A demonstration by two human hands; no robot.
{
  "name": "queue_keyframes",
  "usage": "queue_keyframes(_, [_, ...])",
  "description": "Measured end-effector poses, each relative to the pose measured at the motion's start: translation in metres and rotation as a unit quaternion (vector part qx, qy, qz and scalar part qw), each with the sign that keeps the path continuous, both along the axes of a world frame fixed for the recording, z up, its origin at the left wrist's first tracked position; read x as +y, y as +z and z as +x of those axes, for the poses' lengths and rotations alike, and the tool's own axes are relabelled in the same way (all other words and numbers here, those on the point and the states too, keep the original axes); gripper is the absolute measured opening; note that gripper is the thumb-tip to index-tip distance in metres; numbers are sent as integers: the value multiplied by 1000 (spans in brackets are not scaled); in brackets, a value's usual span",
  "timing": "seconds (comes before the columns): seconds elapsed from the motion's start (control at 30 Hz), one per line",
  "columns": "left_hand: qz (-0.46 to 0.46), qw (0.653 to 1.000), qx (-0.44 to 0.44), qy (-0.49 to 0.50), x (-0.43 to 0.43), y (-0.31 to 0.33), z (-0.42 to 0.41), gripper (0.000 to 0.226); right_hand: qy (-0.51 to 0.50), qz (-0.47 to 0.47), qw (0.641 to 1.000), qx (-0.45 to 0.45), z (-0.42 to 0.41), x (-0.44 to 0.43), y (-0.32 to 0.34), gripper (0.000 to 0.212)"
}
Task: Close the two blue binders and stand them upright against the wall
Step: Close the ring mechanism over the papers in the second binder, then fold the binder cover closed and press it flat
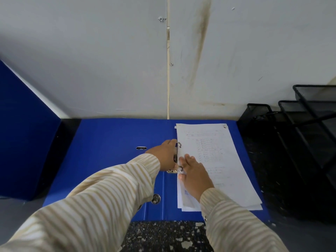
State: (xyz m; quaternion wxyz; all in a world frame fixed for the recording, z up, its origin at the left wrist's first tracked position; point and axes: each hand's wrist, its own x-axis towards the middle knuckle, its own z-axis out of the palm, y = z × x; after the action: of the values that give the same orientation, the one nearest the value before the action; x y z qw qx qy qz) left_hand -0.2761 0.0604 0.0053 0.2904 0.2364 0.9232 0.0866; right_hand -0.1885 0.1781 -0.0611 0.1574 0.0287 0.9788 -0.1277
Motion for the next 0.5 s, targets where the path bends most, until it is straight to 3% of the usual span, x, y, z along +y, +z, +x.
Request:
queue_keyframes(0.2, [32,994,-2,103,-17,-12,24,89,-68,20,997,-37,27,-19,2,66])
queue_keyframes(0.33, [38,995,-16,95,-41,-27,64,94,-65,32,995,-62,48,-32,5,72])
queue_keyframes(0.5, [39,992,10,120,-80,-38,100,84,-54,1,995,-84,68,-52,13,75])
